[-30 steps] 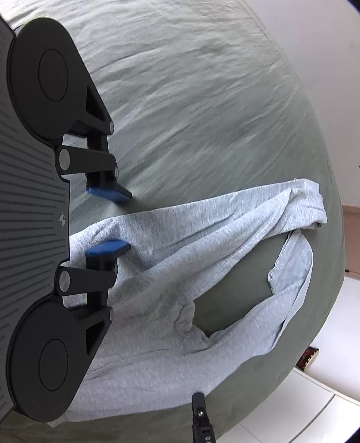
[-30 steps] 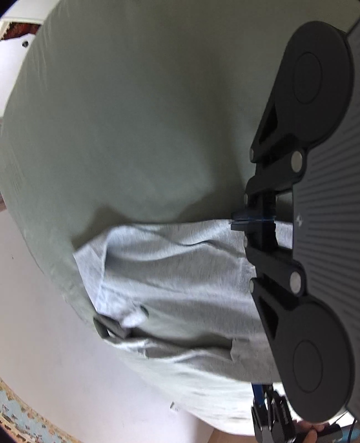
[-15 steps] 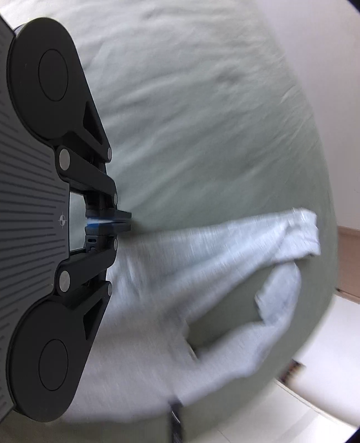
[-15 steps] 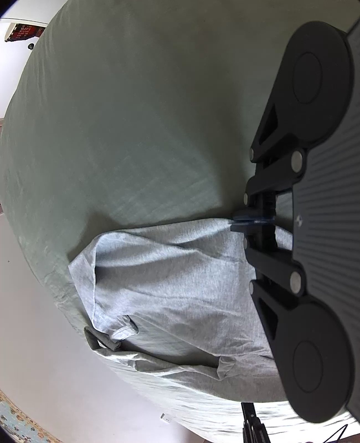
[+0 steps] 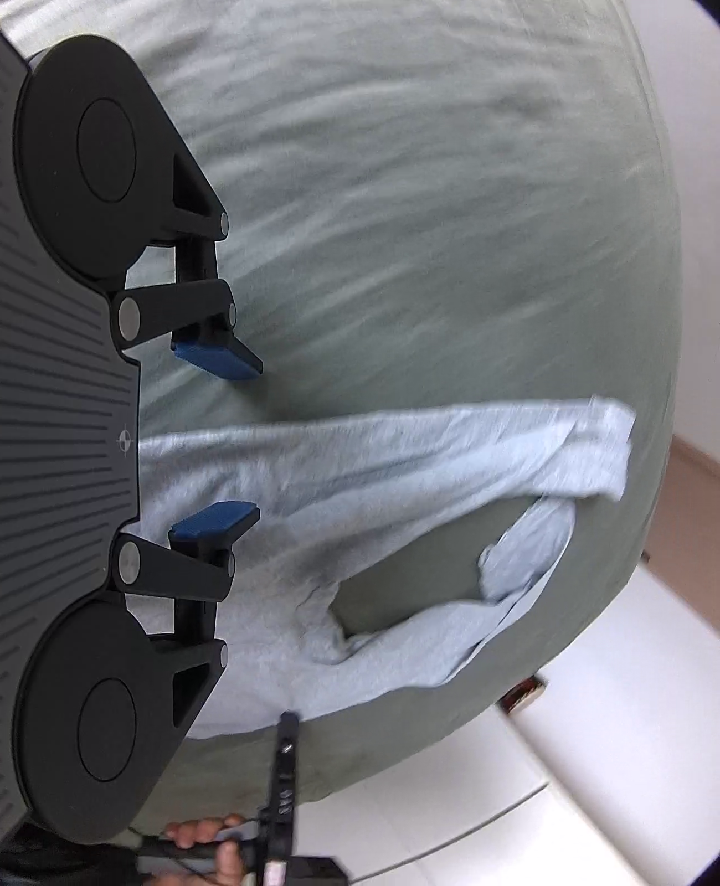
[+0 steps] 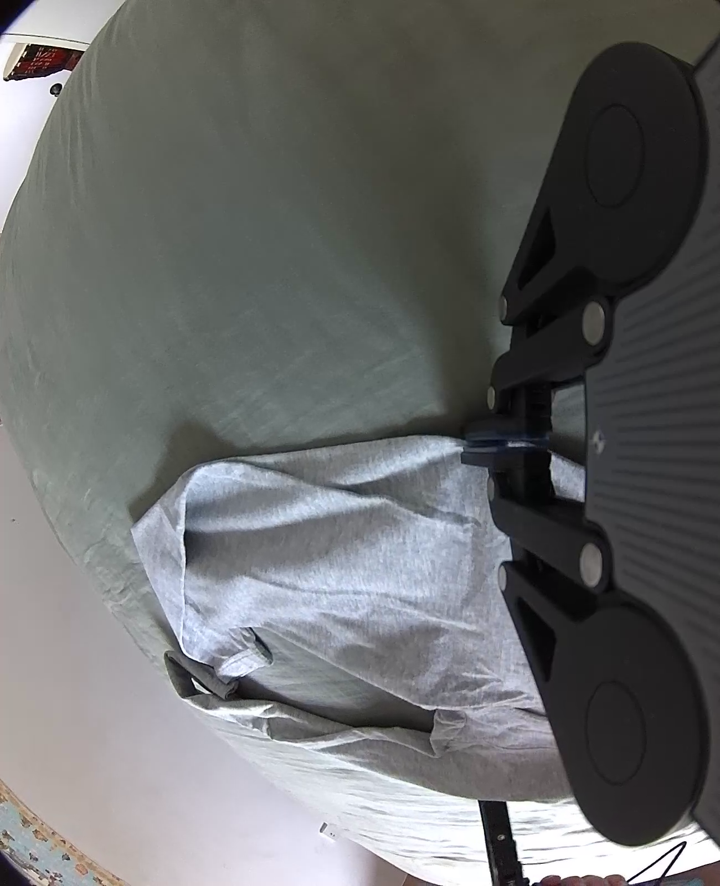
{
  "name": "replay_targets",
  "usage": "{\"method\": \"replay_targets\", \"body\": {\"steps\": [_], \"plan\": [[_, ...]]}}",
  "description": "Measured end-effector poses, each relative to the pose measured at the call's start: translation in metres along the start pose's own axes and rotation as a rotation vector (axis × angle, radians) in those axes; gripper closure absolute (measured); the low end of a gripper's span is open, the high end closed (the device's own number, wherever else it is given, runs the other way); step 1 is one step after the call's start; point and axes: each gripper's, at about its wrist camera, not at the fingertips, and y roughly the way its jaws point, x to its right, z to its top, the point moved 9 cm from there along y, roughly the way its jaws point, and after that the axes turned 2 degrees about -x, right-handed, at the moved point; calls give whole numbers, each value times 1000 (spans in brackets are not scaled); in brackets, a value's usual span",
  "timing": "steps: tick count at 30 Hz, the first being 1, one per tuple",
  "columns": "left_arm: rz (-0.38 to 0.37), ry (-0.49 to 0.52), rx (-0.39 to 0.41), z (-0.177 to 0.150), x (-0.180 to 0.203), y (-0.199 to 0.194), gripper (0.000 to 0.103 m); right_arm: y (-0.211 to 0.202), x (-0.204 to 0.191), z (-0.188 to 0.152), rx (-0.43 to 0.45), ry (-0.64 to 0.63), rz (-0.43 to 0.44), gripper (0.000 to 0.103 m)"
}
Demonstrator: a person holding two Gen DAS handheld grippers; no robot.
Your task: Fold clothes
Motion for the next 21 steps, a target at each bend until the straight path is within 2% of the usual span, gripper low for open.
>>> {"method": "replay_targets", "body": {"steps": [2, 4, 6, 10, 14, 16, 19, 21], "plan": [[12, 25, -5, 1, 4, 5, 67, 2, 2, 4, 1, -3, 1, 103], [35, 45, -9, 4, 6, 11, 93, 3, 2, 6, 2, -7, 1, 103], [40, 30, -15, 6, 5, 13, 99, 3, 2, 6, 3, -8, 3, 103], [74, 46, 6, 5, 10, 10, 100, 2, 5, 8, 7, -13, 5, 103], [202, 87, 70, 4, 10, -10, 100, 3, 9, 12, 8, -27, -1, 103], [244, 87, 84, 4, 4, -15, 100, 5, 15, 18, 7, -30, -5, 103], [271, 40, 65, -6, -13, -12, 100, 9, 23, 27, 6, -35, -13, 103], [273, 45, 78, -9, -15, -10, 100, 10, 28, 32, 6, -37, -15, 103]]}}
